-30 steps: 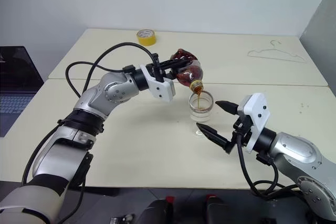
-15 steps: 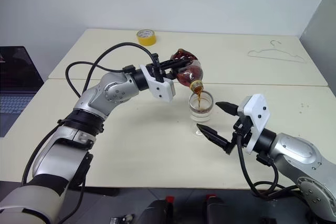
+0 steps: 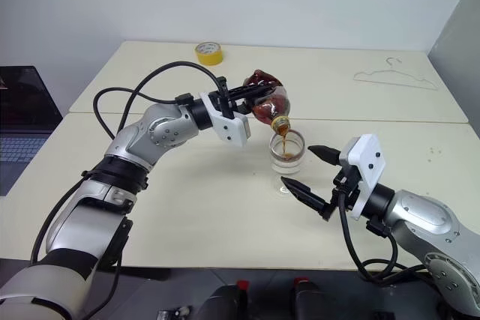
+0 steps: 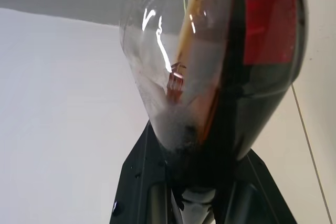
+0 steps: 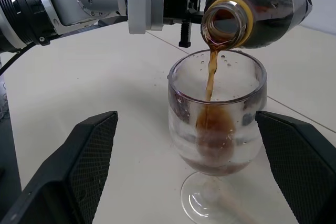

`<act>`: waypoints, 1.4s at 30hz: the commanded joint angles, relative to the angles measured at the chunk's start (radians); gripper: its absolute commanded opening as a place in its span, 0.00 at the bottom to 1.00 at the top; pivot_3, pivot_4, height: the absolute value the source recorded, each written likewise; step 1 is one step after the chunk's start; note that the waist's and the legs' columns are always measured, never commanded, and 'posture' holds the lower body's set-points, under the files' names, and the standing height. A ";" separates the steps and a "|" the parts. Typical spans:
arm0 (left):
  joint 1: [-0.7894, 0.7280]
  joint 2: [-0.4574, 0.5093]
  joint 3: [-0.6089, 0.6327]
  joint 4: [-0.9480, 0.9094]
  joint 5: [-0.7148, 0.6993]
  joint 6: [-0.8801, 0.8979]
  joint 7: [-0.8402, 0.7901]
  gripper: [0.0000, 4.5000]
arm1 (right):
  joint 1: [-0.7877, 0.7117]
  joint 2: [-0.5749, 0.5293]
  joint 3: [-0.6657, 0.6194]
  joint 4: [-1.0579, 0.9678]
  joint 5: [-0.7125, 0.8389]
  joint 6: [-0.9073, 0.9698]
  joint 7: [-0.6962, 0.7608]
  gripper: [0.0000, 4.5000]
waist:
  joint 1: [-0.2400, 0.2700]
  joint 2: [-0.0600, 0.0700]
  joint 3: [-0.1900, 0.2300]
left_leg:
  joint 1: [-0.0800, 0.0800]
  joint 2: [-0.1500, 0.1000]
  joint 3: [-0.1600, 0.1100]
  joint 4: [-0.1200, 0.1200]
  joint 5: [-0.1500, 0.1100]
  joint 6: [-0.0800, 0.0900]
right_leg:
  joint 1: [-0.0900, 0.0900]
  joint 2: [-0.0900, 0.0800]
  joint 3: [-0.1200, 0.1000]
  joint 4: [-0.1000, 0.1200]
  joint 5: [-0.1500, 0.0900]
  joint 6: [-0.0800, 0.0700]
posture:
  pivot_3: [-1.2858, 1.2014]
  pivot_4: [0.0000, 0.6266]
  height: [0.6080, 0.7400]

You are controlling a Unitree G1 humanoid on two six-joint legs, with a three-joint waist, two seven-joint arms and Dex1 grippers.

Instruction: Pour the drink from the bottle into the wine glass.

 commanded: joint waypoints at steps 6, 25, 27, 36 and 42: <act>-0.039 -0.002 0.024 -0.021 -0.058 0.030 -0.015 0.12 | -0.004 -0.006 -0.020 -0.029 -0.001 -0.011 0.002 1.00 | 0.000 0.000 0.000 | 0.000 0.000 0.000 0.000 0.000 0.000 | 0.000 0.000 0.000 0.000 0.000 0.000 | 0.52 0.24 1.00; 0.076 -0.031 0.058 -0.167 -0.245 0.223 -0.149 0.12 | -0.014 0.004 -0.010 -0.016 -0.028 -0.033 0.022 1.00 | -0.003 0.000 0.000 | 0.000 0.000 0.000 0.000 0.000 0.000 | 0.000 0.000 0.000 0.000 0.000 0.000 | 0.52 0.24 1.00; 0.096 -0.037 0.073 -0.193 -0.283 0.276 -0.167 0.12 | -0.010 0.006 -0.010 -0.017 -0.042 -0.042 0.028 1.00 | -0.003 0.000 0.000 | 0.000 0.000 0.000 0.000 0.000 0.000 | 0.000 0.000 0.000 0.000 0.000 0.000 | 0.52 0.24 1.00; 0.245 -0.113 0.202 -0.415 -0.513 0.733 -0.216 0.12 | -0.007 0.023 -0.009 -0.023 -0.125 -0.133 0.076 1.00 | -0.015 0.000 0.000 | 0.000 0.000 -0.001 0.001 0.000 0.000 | 0.000 0.000 0.000 0.001 0.000 0.000 | 0.52 0.24 1.00; 0.393 -0.160 0.352 -0.545 -0.608 1.000 -0.094 0.12 | 0.018 0.013 -0.016 -0.024 -0.108 -0.138 0.122 1.00 | -0.021 0.000 0.000 | 0.000 0.001 -0.001 0.001 0.000 -0.001 | 0.000 0.000 0.000 0.001 0.000 0.000 | 0.52 0.24 1.00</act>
